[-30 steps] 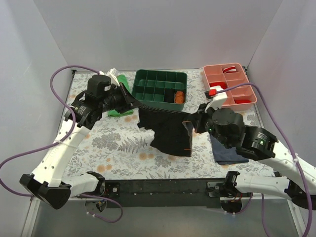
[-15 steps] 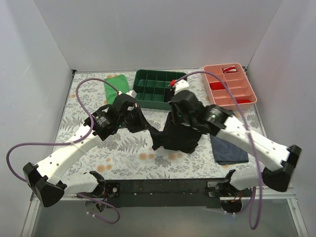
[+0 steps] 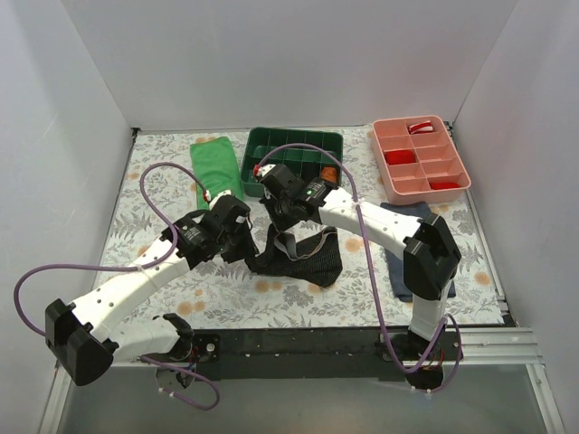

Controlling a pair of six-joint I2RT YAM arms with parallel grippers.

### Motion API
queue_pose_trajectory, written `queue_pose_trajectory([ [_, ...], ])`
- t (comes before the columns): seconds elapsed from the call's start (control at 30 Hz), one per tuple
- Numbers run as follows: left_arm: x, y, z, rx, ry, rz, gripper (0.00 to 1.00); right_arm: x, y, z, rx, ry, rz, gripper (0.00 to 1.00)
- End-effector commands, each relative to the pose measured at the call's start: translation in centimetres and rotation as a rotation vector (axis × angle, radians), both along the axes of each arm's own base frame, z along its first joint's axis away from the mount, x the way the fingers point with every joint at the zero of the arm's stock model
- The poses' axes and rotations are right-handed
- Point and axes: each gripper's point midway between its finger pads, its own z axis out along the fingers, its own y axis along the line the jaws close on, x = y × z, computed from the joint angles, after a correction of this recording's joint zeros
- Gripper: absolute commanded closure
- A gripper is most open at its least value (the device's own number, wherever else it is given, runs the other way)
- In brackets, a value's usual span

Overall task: Roll the underwear
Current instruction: Place the underwear at the center of the board.

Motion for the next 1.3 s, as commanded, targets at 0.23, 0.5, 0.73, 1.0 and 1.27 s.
queue_pose_trajectory([
  [0.23, 1.3, 1.2, 2.6, -0.069, -0.129, 0.127, 0.19, -0.9, 0.5, -1.1, 0.05, 0.028, 0.06, 0.77],
  [0.5, 0.8, 1.4, 4.6, -0.201, -0.221, 0.146, 0.05, -0.4, -0.4, 1.3, 0.049, 0.014, -0.074, 0.32],
  [0.73, 0.6, 2.1, 4.0, -0.111, -0.169, 0.142, 0.02, -2.1, -2.7, 1.1, 0.08, -0.055, -0.013, 0.25],
  [1.0, 2.8, 0.6, 7.1, -0.121, -0.259, 0.1, 0.02, 0.1, -6.0, 6.2, 0.135, -0.143, -0.146, 0.1],
  [1.27, 4.4, -3.4, 1.6, -0.043, -0.129, -0.065, 0.02, 0.6, -13.9, 2.9, 0.231, -0.02, -0.361, 0.1],
])
